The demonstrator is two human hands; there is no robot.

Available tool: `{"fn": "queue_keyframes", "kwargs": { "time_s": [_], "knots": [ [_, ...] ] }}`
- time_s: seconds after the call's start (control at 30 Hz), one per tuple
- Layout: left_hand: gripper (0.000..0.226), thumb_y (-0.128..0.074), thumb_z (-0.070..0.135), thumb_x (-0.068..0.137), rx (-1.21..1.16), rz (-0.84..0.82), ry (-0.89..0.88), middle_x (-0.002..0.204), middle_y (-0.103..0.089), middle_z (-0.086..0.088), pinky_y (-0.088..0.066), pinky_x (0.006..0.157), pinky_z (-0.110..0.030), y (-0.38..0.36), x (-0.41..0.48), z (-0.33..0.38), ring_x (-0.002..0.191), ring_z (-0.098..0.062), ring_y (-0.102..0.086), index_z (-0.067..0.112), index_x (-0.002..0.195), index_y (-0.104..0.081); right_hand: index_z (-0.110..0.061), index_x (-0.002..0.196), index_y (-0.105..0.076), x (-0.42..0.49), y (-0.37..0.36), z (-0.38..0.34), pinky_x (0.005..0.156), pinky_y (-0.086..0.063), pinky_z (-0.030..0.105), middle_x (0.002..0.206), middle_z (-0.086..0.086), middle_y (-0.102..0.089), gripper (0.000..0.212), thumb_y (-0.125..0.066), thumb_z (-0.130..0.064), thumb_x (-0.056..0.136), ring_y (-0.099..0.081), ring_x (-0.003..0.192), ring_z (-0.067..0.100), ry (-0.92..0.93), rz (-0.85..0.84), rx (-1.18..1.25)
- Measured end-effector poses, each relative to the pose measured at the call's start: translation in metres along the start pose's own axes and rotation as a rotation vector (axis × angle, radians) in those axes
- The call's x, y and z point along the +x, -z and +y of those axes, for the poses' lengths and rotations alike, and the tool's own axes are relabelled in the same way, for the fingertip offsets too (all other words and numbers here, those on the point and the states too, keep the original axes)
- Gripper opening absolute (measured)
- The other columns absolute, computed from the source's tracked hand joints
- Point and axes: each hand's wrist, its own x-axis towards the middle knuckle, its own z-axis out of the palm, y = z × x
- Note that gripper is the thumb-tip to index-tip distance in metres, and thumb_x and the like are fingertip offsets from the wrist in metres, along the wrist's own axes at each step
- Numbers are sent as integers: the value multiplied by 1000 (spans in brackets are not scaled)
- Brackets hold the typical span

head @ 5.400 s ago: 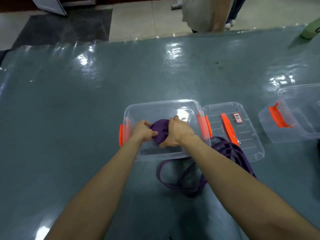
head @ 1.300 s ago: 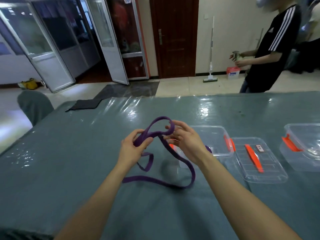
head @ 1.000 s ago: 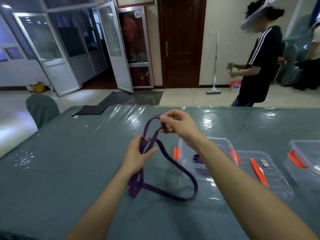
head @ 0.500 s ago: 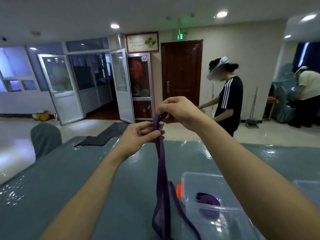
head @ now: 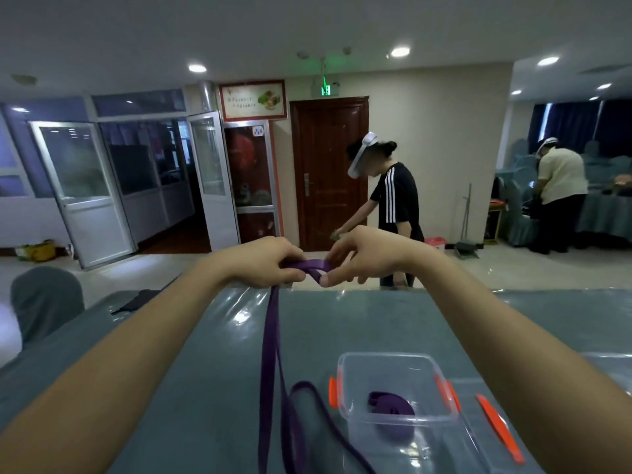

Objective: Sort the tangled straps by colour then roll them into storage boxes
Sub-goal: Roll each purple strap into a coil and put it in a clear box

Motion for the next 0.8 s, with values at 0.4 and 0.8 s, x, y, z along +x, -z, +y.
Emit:
{"fn": "queue_keyframes", "kwargs": {
  "time_s": [0.4, 0.8],
  "knots": [
    [40, -83, 31, 96, -60, 364, -119, 106, -76, 20, -49, 88, -10, 86, 14, 34, 99, 19, -65, 26, 129, -62, -15, 111, -81, -5, 50, -25, 83, -66, 52, 94, 7, -81, 32, -88, -37, 89, -80, 88, 30, 193, 360, 136],
    [30, -89, 28, 90, -389, 286, -35, 106, -81, 11, -60, 94, -25, -29, -18, 27, 102, -2, -75, 25, 117, -77, -14, 95, -81, -30, -64, 43, 68, -55, 29, 75, 4, -74, 18, -92, -25, 86, -68, 67, 15, 82, 239, 527]
  ]
}}
